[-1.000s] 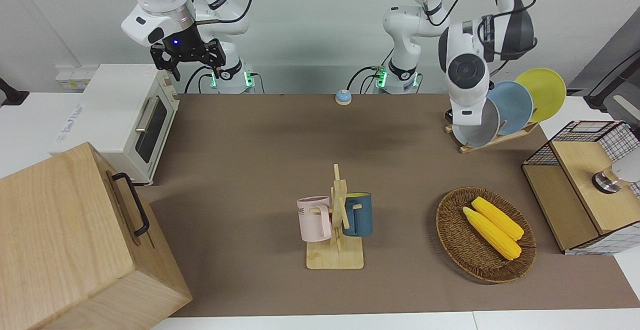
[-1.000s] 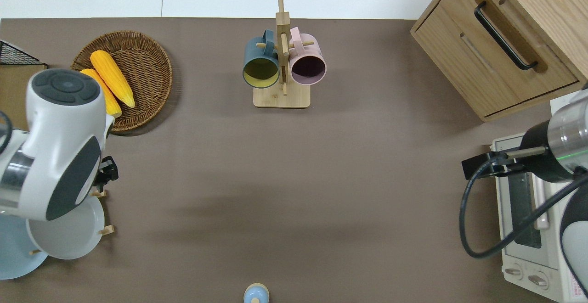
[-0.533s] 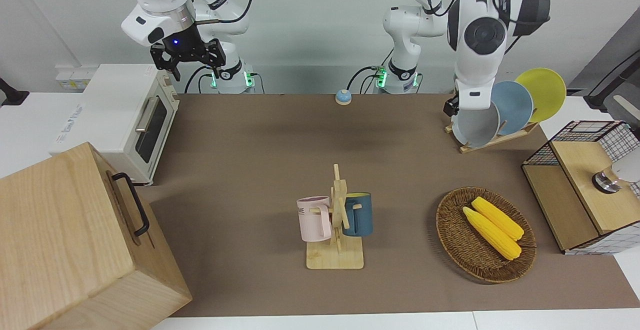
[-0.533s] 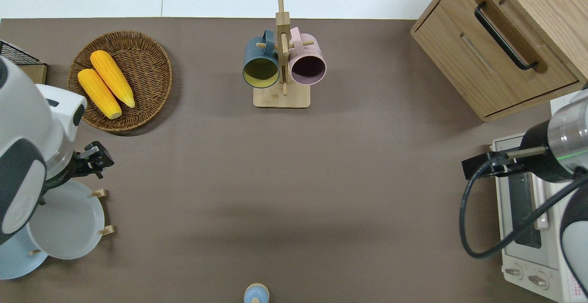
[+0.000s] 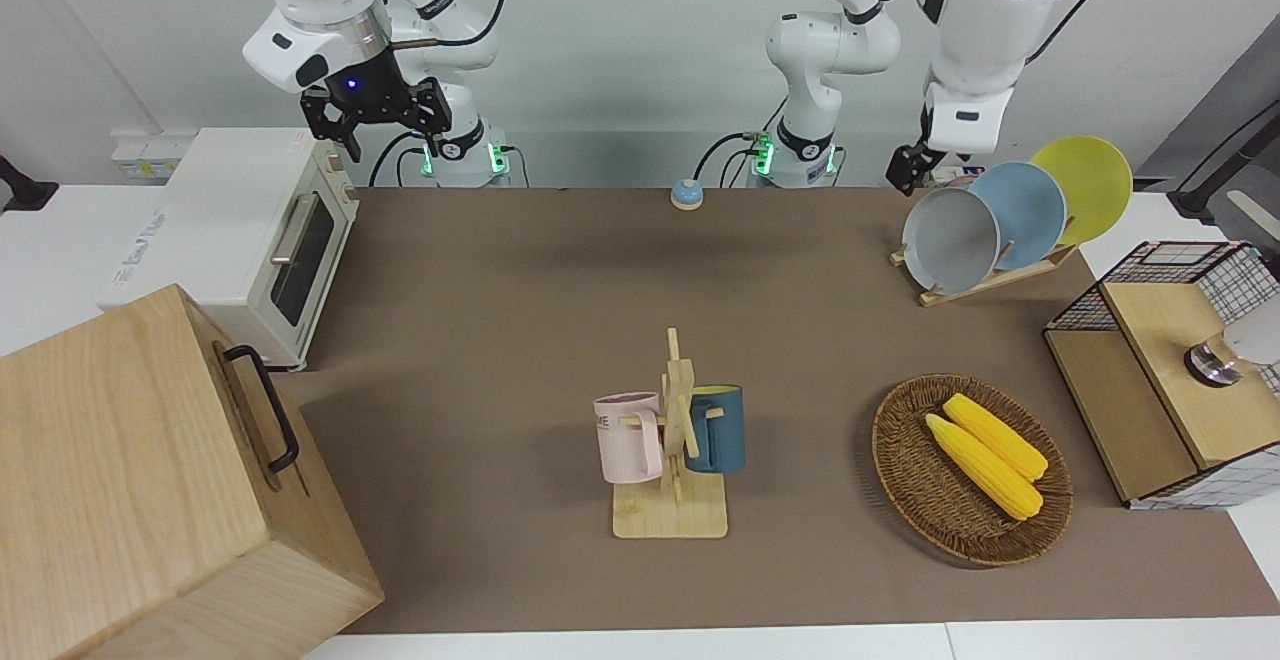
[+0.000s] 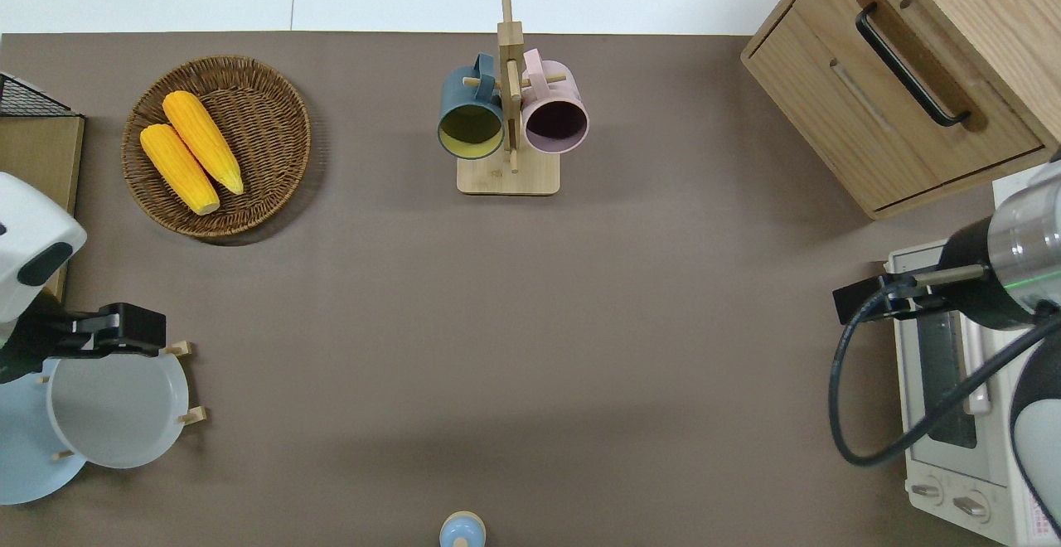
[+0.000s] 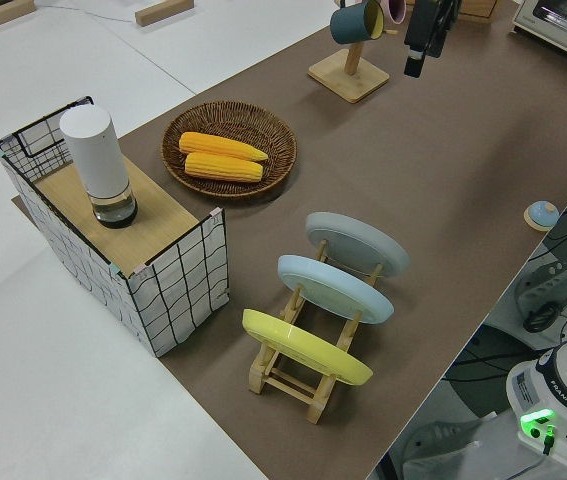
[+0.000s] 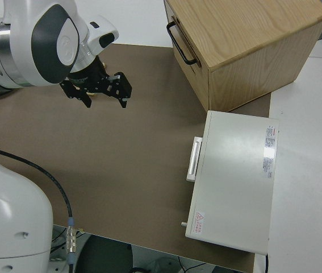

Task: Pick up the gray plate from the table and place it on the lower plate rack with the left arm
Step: 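Open the left gripper and withdraw it from the plate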

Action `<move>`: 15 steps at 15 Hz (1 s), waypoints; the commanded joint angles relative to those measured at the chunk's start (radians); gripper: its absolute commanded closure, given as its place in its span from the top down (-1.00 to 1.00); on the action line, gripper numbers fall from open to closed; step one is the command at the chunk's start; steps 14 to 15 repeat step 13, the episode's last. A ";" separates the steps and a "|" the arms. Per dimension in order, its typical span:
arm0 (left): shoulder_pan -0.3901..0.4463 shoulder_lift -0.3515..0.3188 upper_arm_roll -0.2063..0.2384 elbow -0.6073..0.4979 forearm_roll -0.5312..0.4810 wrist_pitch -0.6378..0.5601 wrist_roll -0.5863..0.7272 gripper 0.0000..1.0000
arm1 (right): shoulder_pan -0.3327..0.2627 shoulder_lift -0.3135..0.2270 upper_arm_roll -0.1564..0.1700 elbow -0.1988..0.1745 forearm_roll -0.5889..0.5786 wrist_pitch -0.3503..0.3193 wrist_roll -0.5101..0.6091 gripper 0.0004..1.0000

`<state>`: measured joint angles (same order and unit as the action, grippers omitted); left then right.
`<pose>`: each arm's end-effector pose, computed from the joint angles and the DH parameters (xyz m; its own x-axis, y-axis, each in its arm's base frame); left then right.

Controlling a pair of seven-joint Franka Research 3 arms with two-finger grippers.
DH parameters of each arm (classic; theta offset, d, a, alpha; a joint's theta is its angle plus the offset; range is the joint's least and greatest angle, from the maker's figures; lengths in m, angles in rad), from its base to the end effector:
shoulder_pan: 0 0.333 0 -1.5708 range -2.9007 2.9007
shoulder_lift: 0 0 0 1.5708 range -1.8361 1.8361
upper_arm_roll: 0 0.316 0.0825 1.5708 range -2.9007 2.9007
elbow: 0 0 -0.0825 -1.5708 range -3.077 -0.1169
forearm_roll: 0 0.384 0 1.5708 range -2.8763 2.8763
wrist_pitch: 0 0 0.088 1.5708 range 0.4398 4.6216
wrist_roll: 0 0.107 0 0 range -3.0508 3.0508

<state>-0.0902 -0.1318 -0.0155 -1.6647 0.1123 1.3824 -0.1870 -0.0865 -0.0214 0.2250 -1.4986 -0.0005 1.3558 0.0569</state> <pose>0.4904 -0.0389 0.6359 0.9869 0.1022 -0.1249 0.0845 -0.9866 -0.1397 0.5197 0.0739 0.6516 0.9894 0.0798 -0.1211 0.0818 -0.9966 0.0122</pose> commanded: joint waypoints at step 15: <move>0.014 -0.031 0.092 -0.012 -0.149 0.063 0.124 1.00 | -0.015 -0.005 0.007 0.006 0.004 -0.015 -0.003 0.98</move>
